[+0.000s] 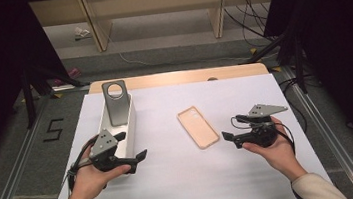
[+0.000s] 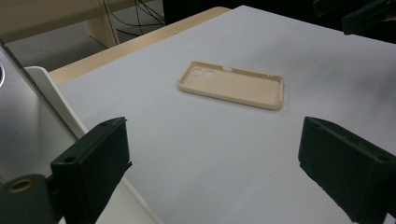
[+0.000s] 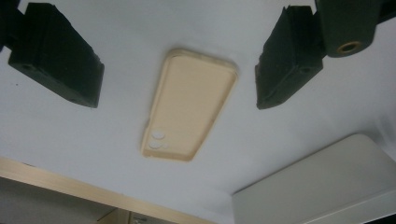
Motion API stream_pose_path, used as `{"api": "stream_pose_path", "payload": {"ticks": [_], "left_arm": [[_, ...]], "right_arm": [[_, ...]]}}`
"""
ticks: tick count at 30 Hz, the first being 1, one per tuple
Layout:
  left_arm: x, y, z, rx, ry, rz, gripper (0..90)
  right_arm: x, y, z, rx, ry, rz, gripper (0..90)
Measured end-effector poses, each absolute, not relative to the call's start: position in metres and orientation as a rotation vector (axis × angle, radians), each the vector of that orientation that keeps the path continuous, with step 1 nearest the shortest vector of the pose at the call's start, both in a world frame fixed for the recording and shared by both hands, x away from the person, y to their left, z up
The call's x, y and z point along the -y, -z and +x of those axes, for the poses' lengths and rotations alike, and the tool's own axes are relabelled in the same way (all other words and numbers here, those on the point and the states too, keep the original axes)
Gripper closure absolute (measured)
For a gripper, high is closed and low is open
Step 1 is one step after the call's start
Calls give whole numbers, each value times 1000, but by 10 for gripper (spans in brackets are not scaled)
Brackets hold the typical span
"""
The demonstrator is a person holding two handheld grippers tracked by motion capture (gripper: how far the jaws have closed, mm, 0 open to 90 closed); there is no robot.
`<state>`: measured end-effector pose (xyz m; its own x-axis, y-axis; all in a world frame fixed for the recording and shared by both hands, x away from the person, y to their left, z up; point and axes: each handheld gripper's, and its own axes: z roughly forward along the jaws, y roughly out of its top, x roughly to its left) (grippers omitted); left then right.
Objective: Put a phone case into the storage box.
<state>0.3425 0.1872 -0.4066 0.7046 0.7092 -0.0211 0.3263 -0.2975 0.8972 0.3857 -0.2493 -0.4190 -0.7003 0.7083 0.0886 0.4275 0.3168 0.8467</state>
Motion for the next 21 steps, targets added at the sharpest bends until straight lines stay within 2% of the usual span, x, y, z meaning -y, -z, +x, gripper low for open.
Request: {"api": "stream_pose_path", "payload": {"ticks": [16, 21], "left_arm": [[-189, 406, 343, -813, -473, 1882, 83], [-189, 407, 344, -829, -478, 1866, 86]], "right_arm": [[252, 418, 388, -2267, -1329, 1046, 164], [251, 420, 392, -2291, -1317, 1052, 286]]}}
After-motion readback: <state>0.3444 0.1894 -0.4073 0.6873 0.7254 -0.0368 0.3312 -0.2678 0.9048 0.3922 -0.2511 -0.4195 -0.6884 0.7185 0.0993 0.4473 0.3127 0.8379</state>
